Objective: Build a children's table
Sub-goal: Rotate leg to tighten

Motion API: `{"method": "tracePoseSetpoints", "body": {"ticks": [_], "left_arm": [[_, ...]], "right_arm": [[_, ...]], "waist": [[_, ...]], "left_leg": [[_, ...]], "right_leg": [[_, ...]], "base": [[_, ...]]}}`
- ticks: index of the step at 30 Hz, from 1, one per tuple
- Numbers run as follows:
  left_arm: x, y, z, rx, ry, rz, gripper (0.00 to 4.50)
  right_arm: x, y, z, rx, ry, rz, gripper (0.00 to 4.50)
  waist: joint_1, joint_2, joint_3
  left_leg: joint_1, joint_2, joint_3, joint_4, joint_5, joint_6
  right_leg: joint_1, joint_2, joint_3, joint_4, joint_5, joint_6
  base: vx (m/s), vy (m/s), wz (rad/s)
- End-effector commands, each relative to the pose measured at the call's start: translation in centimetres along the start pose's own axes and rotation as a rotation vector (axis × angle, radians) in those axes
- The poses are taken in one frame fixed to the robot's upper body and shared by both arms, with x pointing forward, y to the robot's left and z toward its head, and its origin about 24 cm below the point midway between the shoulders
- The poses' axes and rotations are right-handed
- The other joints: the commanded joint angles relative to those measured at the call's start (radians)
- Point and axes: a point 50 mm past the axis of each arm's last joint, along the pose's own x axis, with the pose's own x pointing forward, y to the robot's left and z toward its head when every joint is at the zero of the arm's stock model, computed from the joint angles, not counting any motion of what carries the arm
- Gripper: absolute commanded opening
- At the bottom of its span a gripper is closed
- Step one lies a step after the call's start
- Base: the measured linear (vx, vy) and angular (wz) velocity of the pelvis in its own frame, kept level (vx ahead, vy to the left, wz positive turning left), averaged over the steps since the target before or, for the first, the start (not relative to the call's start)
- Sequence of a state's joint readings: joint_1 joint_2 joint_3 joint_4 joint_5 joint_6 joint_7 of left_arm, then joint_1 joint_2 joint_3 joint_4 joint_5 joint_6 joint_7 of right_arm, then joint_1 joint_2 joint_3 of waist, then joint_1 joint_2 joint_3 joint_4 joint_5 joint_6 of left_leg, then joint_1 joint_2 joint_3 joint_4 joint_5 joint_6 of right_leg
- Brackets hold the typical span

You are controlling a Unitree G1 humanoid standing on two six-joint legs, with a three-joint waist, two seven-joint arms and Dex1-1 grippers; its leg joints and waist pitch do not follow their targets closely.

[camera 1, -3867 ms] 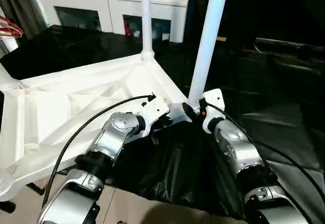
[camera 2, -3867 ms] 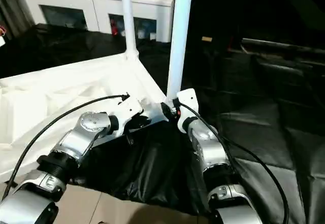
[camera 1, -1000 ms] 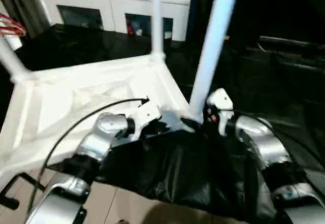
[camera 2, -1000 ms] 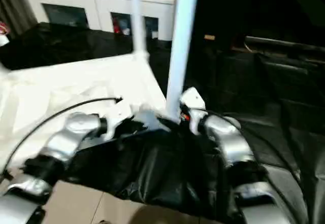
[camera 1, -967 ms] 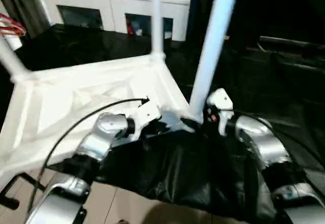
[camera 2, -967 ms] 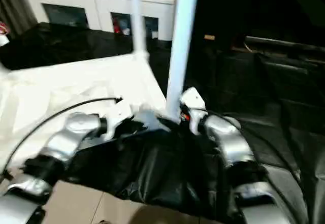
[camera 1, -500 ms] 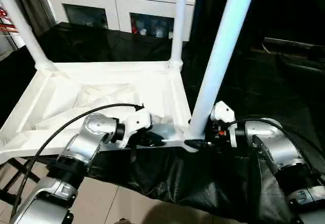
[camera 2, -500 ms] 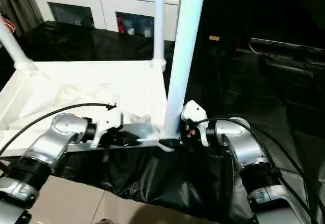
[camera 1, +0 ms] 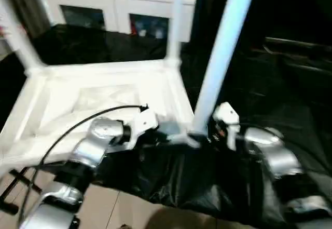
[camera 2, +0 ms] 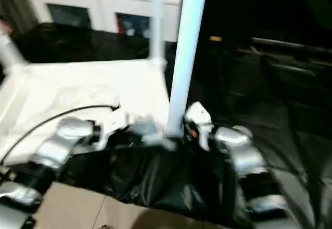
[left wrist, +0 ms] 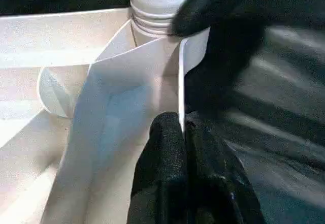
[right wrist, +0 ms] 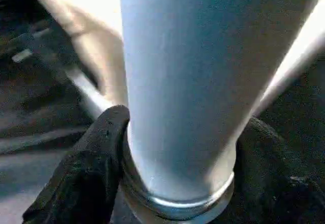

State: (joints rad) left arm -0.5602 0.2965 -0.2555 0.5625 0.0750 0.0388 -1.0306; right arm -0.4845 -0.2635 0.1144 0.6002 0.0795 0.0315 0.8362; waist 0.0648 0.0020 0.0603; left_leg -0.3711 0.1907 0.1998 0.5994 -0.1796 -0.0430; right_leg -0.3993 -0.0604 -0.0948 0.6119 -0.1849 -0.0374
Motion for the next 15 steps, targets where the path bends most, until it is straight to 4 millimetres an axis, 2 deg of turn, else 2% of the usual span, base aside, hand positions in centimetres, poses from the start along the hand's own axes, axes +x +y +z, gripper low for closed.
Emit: {"method": "tracePoseSetpoints", "body": {"ticks": [1,3,4,7,9,11,12,15], "left_arm": [[1.7,0.4,3.0,0.011,-0.111,0.079,0.0],[2.0,0.5,3.1,-0.004,-0.109,0.109,0.0],[3.0,0.6,3.7,-0.019,-0.108,0.152,0.0],[4.1,0.6,4.4,-0.042,-0.114,0.199,0.0],[4.6,0.5,4.8,-0.04,-0.12,0.212,0.0],[4.9,0.3,5.0,-0.023,-0.119,0.206,0.0],[4.9,0.3,5.0,-0.018,-0.117,0.205,0.0],[4.5,0.4,4.9,-0.007,-0.117,0.19,0.0]], "right_arm": [[2.0,0.8,-0.2,0.037,0.01,-0.118,2.72],[2.4,0.9,-0.2,0.065,0.004,-0.154,2.72],[3.5,1.5,0.0,0.113,-0.017,-0.238,2.72],[5.0,2.3,0.4,0.154,-0.033,-0.301,2.72],[5.8,2.9,0.9,0.155,-0.05,-0.315,2.72],[6.2,3.0,1.3,0.087,-0.045,-0.319,2.72],[6.3,3.0,1.4,0.054,-0.037,-0.323,3.28],[6.1,2.7,1.8,0.058,-0.062,-0.323,3.44]], "waist": [[-0.002,-0.009,-0.069],[-0.005,-0.008,-0.072],[-0.007,-0.006,-0.073],[-0.006,-0.006,-0.075],[-0.006,-0.004,-0.076],[-0.006,-0.003,-0.076],[-0.005,-0.003,-0.076],[-0.005,-0.004,-0.075]], "left_leg": [[0.014,0.045,-0.028,-0.063,-0.174,0.035],[0.015,0.047,-0.03,-0.063,-0.165,0.033],[0.016,0.047,-0.028,-0.063,-0.156,0.035],[0.014,0.047,-0.028,-0.063,-0.145,0.038],[0.014,0.047,-0.028,-0.062,-0.143,0.041],[0.013,0.045,-0.027,-0.062,-0.141,0.043],[0.013,0.046,-0.027,-0.062,-0.142,0.044],[0.012,0.045,-0.027,-0.062,-0.145,0.051]], "right_leg": [[0.049,-0.096,0.062,-0.091,-0.307,-0.155],[0.051,-0.096,0.063,-0.089,-0.297,-0.153],[0.048,-0.093,0.065,-0.086,-0.266,-0.161],[0.052,-0.096,0.065,-0.082,-0.226,-0.17],[0.051,-0.097,0.066,-0.082,-0.215,-0.174],[0.054,-0.097,0.065,-0.083,-0.213,-0.173],[0.053,-0.098,0.065,-0.082,-0.21,-0.174],[0.055,-0.097,0.066,-0.081,-0.206,-0.172]], "base": [[0.0,0.0,0.0],[0.0,0.0,0.0],[0.0,0.0,0.0],[0.0,0.0,0.0],[0.0,0.0,0.0],[0.0,0.0,0.0],[0.0,0.0,0.0],[0.0,0.0,0.0]]}}
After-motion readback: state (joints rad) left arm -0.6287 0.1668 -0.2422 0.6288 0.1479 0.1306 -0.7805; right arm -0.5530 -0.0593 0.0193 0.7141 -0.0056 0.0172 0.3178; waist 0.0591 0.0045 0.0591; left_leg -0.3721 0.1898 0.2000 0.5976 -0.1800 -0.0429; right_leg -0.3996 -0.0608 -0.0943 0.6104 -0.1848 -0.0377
